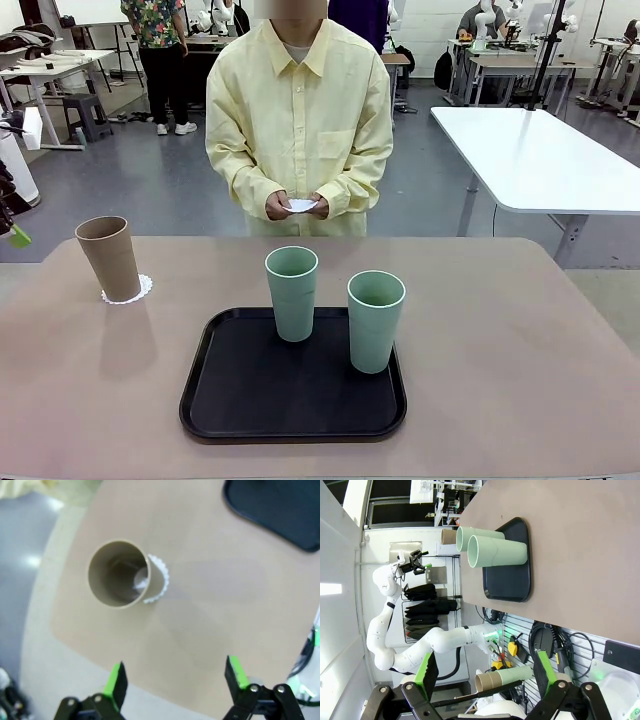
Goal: Place coasters on the table and set cups on them.
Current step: Pick up one Reusable plastic cup and place it on a coaster set by the human, then take one Reusable plastic cup from the Flat Tray and place it on a coaster set by the human.
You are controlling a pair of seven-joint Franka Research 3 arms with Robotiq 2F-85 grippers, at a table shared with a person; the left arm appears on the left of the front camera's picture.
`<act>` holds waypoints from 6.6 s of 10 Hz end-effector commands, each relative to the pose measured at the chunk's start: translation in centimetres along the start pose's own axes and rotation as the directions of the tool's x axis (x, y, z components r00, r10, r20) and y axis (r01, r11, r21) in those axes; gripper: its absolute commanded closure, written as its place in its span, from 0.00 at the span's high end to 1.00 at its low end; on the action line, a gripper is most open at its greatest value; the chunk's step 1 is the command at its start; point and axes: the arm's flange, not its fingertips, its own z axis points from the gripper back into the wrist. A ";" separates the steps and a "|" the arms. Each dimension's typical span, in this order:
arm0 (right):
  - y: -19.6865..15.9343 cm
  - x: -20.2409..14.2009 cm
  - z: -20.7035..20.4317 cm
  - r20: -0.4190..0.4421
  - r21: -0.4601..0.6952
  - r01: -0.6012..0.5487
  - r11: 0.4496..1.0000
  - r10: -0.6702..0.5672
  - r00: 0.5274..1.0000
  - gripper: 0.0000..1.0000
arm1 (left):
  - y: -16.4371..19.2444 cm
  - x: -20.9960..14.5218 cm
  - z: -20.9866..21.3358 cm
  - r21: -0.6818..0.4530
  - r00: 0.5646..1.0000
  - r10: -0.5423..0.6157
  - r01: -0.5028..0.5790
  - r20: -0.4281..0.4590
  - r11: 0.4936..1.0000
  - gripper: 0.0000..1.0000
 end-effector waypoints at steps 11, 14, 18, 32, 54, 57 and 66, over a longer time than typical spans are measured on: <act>-0.1 0.1 0.2 0.005 0.016 -0.018 1.000 0.018 1.000 1.00 | 0.3 -0.5 -0.1 0.000 1.000 0.007 -0.007 0.014 1.000 1.00; -0.1 0.1 0.2 0.005 0.016 -0.018 1.000 0.018 1.000 1.00 | -3.4 -2.9 -1.3 0.029 0.870 0.476 -0.476 -0.127 0.879 1.00; -0.1 0.1 0.2 0.005 0.016 -0.018 1.000 0.018 1.000 1.00 | -3.6 -4.0 -2.2 0.006 0.849 0.500 -0.506 -0.170 0.862 1.00; -0.1 0.1 0.2 0.005 0.016 -0.018 1.000 0.018 1.000 1.00 | 5.4 -24.9 2.2 -0.775 0.541 0.820 -0.433 0.184 0.460 1.00; -0.1 0.1 0.2 0.005 0.016 -0.018 1.000 0.018 1.000 1.00 | 4.3 -27.2 0.8 -0.813 0.512 0.832 -0.380 0.212 0.441 1.00; -0.1 0.1 0.2 0.005 0.016 -0.018 1.000 0.018 1.000 1.00 | 4.3 -27.2 0.8 -0.813 0.512 0.832 -0.380 0.212 0.441 1.00; -0.1 0.1 0.2 0.005 0.016 -0.018 1.000 0.018 1.000 1.00 | 4.3 -27.2 0.8 -0.813 0.512 0.832 -0.380 0.212 0.441 1.00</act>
